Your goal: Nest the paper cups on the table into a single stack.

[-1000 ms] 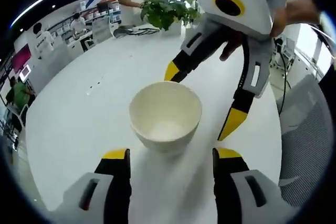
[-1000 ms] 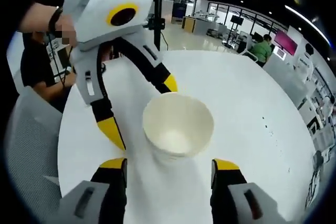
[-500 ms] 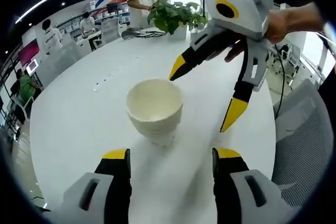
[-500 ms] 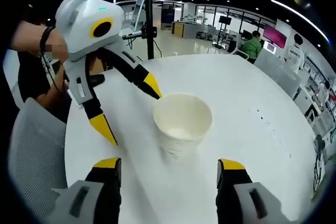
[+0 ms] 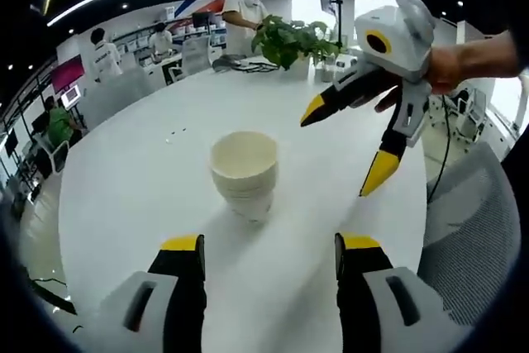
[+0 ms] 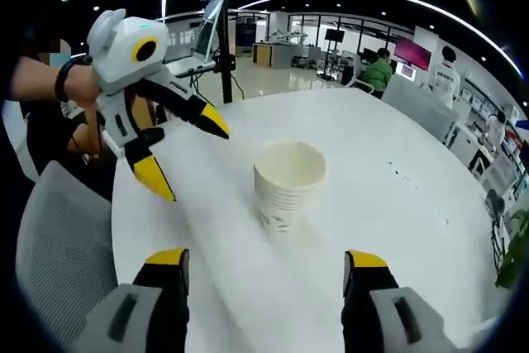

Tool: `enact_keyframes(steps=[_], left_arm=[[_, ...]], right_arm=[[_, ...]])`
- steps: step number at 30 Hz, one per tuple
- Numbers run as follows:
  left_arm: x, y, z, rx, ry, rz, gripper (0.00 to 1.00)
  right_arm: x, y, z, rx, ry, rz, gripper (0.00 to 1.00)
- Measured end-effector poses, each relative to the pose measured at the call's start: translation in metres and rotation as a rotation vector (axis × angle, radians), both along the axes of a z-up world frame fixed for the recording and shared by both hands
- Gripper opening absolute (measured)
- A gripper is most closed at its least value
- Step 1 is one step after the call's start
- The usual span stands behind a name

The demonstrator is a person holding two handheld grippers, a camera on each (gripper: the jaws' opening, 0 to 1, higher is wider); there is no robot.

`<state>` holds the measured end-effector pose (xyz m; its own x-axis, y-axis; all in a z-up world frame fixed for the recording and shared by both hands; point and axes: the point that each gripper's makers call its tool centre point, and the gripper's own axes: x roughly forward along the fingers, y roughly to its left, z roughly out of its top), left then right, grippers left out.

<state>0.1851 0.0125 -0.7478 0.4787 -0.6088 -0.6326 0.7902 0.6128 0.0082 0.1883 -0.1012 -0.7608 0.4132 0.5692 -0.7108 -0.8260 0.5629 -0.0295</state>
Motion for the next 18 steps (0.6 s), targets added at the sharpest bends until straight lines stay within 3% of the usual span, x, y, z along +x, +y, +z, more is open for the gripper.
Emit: enact_keyframes(steps=[3, 18], left_arm=[[-0.012, 0.003, 0.004, -0.021, 0.000, 0.029, 0.63], [-0.048, 0.017, -0.011, -0.055, 0.008, 0.122, 0.64]], right_arm=[[-0.009, -0.006, 0.001, 0.017, 0.001, -0.028, 0.77], [-0.048, -0.030, -0.004, 0.071, 0.034, -0.144, 0.77]])
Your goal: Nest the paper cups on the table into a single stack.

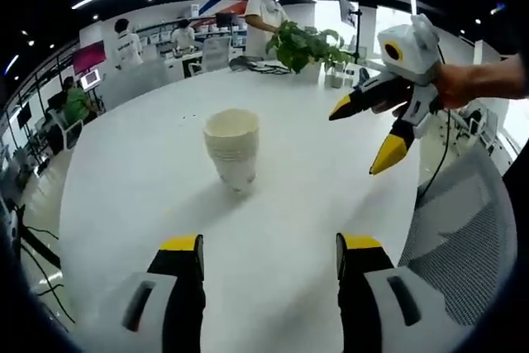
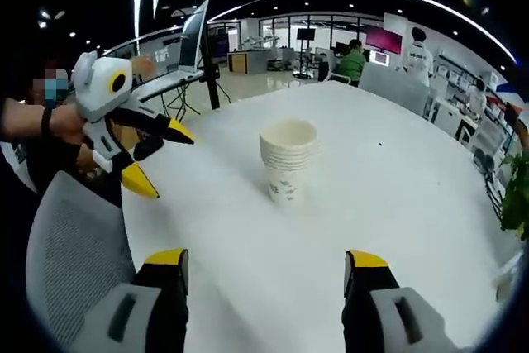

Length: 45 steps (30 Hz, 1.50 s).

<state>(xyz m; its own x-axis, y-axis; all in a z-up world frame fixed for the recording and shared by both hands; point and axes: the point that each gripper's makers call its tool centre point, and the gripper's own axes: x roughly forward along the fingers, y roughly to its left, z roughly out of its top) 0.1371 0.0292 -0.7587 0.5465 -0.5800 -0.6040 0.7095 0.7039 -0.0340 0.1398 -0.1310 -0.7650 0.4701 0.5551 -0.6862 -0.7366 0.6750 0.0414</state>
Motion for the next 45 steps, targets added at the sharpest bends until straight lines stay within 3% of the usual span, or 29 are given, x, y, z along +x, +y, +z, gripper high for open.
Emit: enact_keyframes(steps=[8, 19, 27, 35, 45], left_arm=[[-0.013, 0.006, 0.002, 0.003, -0.026, 0.028, 0.66], [-0.032, 0.011, -0.004, 0.003, -0.019, 0.060, 0.69], [-0.036, 0.014, -0.002, -0.044, -0.039, 0.120, 0.72], [-0.045, 0.011, -0.001, -0.072, -0.049, 0.160, 0.72], [-0.045, 0.012, -0.001, -0.080, -0.045, 0.176, 0.73]], right_arm=[[-0.020, -0.006, -0.002, 0.031, 0.004, -0.041, 0.76], [-0.052, -0.013, -0.007, 0.070, 0.027, -0.124, 0.78], [-0.071, -0.012, -0.013, 0.082, 0.054, -0.176, 0.81], [-0.065, -0.015, 0.001, 0.134, 0.034, -0.257, 0.82], [-0.074, -0.021, -0.004, 0.131, 0.052, -0.281, 0.83]])
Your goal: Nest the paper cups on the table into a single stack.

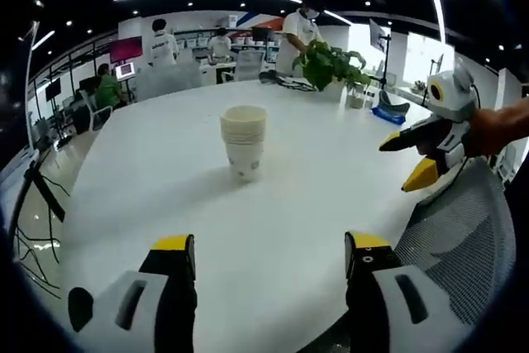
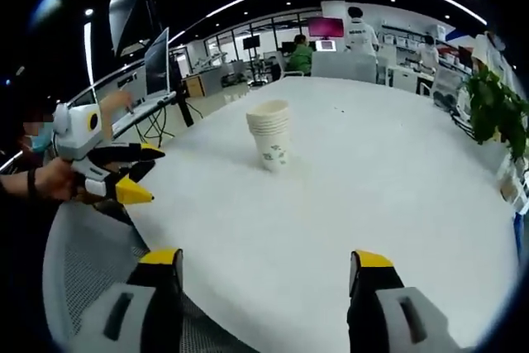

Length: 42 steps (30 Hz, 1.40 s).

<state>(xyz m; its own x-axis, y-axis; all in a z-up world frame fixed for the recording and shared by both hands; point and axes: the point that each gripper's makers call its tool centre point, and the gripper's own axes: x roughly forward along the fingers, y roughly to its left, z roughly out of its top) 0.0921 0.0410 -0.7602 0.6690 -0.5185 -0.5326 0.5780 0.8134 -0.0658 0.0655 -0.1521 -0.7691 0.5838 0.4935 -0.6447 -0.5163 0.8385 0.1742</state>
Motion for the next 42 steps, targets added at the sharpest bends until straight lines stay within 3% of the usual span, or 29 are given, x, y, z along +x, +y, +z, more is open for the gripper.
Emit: enact_keyframes(steps=[18, 42], left_arm=[[-0.001, 0.004, -0.001, 0.015, -0.007, 0.013, 0.72], [-0.006, 0.000, -0.005, 0.027, 0.000, -0.006, 0.70]], right_arm=[[-0.002, -0.010, -0.013, 0.024, 0.007, -0.037, 0.86], [-0.005, -0.006, -0.005, 0.057, -0.015, -0.064, 0.86]])
